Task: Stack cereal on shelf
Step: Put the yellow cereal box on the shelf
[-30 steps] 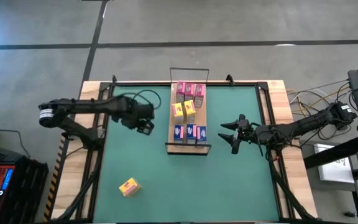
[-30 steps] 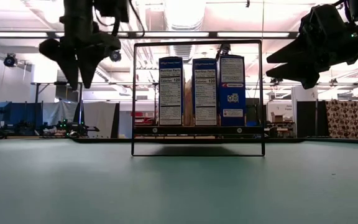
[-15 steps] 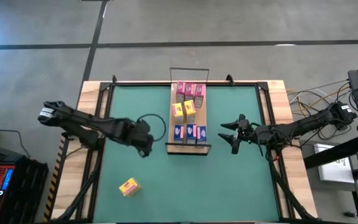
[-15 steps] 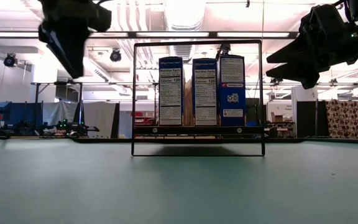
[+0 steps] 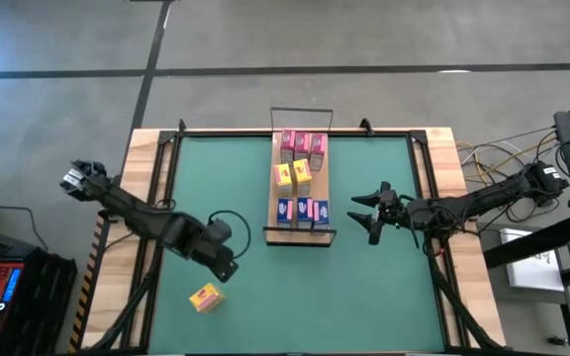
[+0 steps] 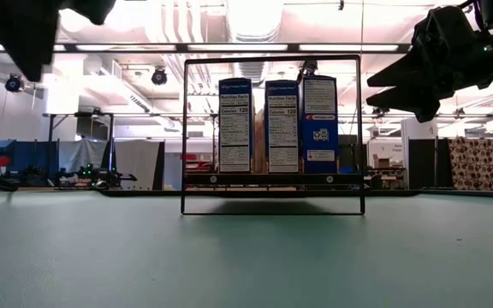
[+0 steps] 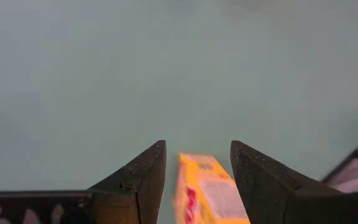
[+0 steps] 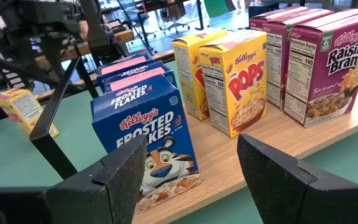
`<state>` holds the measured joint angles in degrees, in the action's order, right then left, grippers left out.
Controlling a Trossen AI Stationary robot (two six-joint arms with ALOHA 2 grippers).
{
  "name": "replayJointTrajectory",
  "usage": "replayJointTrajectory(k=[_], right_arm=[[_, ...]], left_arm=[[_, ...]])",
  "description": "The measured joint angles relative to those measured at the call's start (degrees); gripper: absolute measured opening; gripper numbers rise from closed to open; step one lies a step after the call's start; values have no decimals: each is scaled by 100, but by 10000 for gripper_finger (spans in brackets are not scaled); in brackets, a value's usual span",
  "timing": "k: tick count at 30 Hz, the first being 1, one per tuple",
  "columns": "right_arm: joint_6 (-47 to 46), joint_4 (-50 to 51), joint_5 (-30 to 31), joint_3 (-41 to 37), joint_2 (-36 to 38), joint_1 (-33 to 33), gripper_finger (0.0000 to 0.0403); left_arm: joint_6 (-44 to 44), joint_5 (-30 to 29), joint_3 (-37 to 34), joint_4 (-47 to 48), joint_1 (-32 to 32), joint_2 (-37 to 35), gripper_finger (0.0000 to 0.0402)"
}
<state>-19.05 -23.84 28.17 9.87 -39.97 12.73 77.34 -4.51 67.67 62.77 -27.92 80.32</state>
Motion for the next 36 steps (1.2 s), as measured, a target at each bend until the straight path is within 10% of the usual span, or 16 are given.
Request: replayJointTrajectory(k=[21,36], right_arm=[[0,1,-1,2,0,1,240],[0,-1,-1,2,0,0,240]], left_arm=[[2014,78,289,-290,-1535,492,171],[1791,-61,564,61,-1635,494,329]])
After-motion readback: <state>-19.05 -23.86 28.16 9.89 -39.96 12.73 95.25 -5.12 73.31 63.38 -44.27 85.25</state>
